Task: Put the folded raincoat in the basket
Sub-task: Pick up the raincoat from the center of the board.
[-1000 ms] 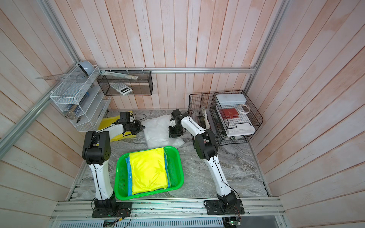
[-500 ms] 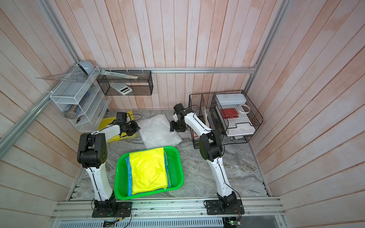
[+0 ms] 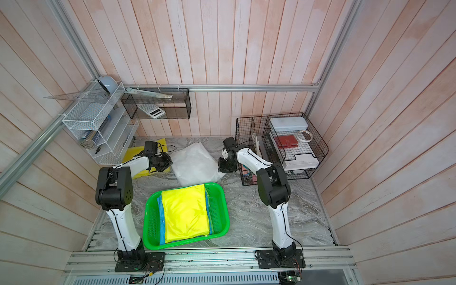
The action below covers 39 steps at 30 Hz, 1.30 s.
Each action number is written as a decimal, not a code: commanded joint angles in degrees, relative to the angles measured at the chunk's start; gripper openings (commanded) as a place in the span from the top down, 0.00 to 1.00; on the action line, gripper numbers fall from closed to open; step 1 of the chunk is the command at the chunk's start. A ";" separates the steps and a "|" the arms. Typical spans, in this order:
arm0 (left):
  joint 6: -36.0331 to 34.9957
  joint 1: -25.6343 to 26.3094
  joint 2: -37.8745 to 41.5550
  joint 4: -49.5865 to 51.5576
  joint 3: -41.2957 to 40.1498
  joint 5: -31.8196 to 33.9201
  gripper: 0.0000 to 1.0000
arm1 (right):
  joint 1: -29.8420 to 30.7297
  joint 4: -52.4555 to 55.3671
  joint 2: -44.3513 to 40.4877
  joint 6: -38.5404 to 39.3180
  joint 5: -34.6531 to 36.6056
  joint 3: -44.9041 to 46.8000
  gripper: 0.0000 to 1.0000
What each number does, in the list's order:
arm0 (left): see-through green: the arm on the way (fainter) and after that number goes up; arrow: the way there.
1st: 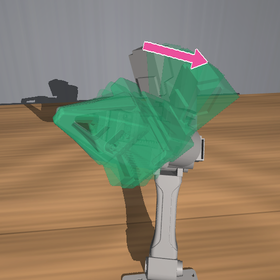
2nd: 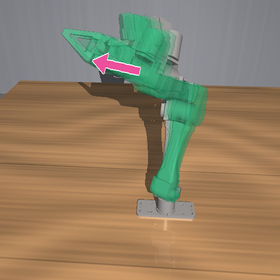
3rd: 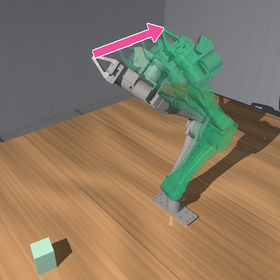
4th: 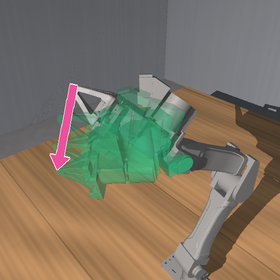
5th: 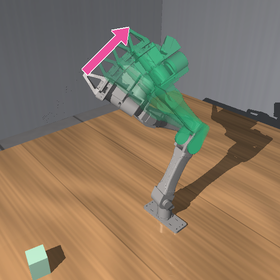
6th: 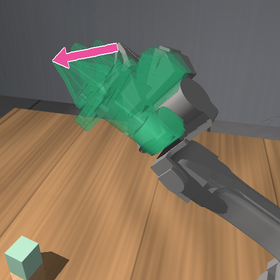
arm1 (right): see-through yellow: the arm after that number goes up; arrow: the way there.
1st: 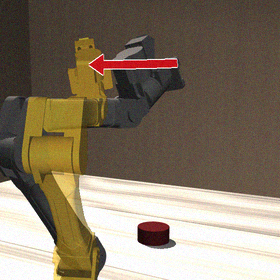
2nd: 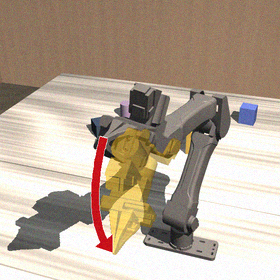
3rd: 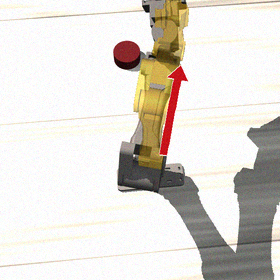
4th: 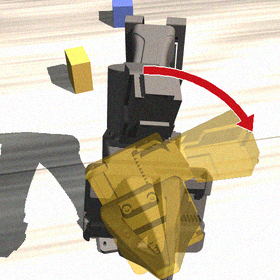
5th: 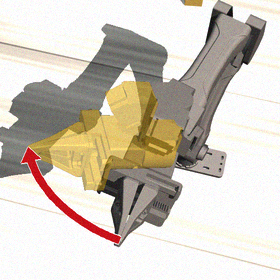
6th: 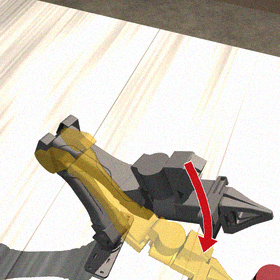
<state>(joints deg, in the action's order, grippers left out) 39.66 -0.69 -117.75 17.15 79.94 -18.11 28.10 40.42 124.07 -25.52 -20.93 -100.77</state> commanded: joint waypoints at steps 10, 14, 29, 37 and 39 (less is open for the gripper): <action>-0.90 -0.15 1.28 -0.36 -1.65 0.53 1.00 | 1.60 -2.46 6.43 -0.95 -9.12 -8.49 0.82; -0.90 -0.36 1.39 -0.27 -1.67 0.45 1.00 | 1.61 0.32 9.44 -0.15 -4.68 -8.91 0.84; -1.19 -1.70 1.99 -0.36 -3.04 1.28 1.00 | -2.08 8.70 12.19 1.92 14.18 -8.05 0.85; -1.12 -1.73 2.18 -0.27 -3.11 1.06 1.00 | -2.07 12.68 10.20 3.89 20.09 -7.59 0.85; -1.25 -1.77 2.21 -0.10 -2.99 1.21 1.00 | -2.09 13.23 9.63 4.24 21.62 -6.95 0.85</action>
<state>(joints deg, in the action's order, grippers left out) 39.64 -1.26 -116.79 16.71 77.71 -19.00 27.31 46.59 133.93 -22.61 -7.62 -109.82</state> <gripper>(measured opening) 0.044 0.148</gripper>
